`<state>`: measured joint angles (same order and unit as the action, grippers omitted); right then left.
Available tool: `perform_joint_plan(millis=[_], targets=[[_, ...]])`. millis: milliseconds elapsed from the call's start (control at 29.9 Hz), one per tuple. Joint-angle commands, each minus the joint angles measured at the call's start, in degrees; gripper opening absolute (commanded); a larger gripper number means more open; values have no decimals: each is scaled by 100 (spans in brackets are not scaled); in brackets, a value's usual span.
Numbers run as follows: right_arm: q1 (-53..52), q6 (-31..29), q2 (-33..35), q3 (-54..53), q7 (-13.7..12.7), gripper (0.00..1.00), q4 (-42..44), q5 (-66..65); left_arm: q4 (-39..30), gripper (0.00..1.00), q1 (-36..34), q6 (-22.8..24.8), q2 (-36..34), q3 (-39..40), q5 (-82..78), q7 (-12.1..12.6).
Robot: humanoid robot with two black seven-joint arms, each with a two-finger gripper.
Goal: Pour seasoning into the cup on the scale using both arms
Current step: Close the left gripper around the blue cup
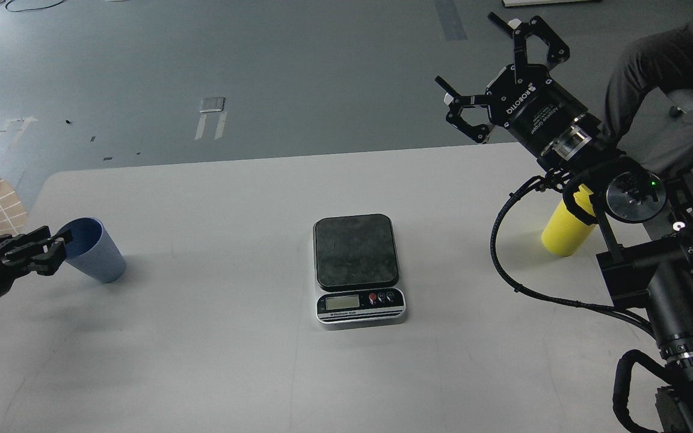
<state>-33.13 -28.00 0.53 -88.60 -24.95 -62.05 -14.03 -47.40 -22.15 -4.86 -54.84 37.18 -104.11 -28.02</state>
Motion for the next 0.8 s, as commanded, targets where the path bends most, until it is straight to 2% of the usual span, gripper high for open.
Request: perform_joint_plan(millis=[0, 334, 401, 434, 535, 769], targets=[[-9, 0, 0, 0, 7, 100, 0, -3, 3, 37, 0, 38, 0, 0, 5, 2], [0, 0, 0, 0, 8, 100, 0, 5, 12, 33, 0, 152, 9, 0, -4, 2], [0, 0, 9, 0, -1, 100, 0, -3, 12, 27, 0, 152, 9, 0, -4, 2], [0, 0, 9, 0, 7, 100, 0, -3, 12, 18, 9, 161, 9, 0, -4, 2], [0, 0, 9, 0, 8, 100, 0, -3, 12, 2, 17, 161, 9, -61, -22, 2], [0, 0, 9, 0, -1, 100, -9, 5, 12, 0, -62, 152, 0, -290, 4, 2]])
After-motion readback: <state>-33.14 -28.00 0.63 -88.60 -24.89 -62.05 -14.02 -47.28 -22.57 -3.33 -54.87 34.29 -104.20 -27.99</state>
